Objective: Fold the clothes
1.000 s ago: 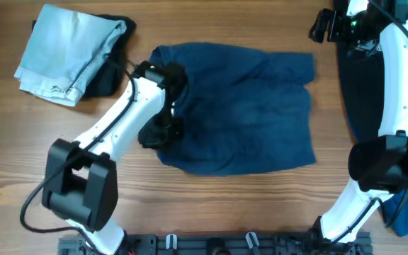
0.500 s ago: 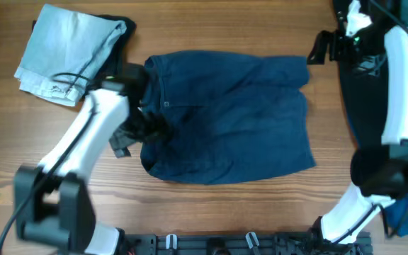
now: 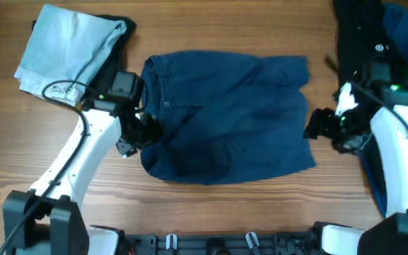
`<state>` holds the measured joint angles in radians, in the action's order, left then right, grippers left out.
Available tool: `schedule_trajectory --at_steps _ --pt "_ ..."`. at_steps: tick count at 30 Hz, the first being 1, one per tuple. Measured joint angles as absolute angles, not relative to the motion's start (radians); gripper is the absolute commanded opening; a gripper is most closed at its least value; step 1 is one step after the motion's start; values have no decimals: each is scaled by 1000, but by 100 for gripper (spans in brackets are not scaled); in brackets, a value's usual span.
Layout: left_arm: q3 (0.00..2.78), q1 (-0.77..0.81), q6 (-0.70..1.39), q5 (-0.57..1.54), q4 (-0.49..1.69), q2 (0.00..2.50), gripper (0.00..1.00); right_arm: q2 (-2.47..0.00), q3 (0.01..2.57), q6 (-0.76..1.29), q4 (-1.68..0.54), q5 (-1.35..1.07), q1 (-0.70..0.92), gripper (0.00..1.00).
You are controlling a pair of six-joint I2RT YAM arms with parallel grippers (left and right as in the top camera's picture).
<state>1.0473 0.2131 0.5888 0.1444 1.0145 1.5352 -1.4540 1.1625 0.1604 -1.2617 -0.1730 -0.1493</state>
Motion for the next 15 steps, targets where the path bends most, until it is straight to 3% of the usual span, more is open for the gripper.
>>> schedule_trajectory --at_steps 3,4,5,6,9,11,12,15 --pt "991 222 589 151 928 1538 74 -1447 984 164 -1031 -166 -147 68" --pt "975 232 589 152 902 1539 68 -1448 923 181 -943 -163 -139 68" --pt "945 264 589 155 866 1539 55 -1453 864 208 -884 -160 -131 68" --pt "924 292 591 157 837 1539 52 -1455 846 220 -851 -160 -129 68" --pt "895 344 609 161 833 1539 43 -1476 809 258 -825 -160 -127 68" --pt "886 373 637 162 890 1539 36 -1482 806 268 -824 -159 -127 61" --pt "884 384 650 162 930 1539 28 -1482 806 270 -825 -155 -127 57" --pt "881 393 702 162 1001 1539 25 -1483 799 268 -806 -129 -127 56"
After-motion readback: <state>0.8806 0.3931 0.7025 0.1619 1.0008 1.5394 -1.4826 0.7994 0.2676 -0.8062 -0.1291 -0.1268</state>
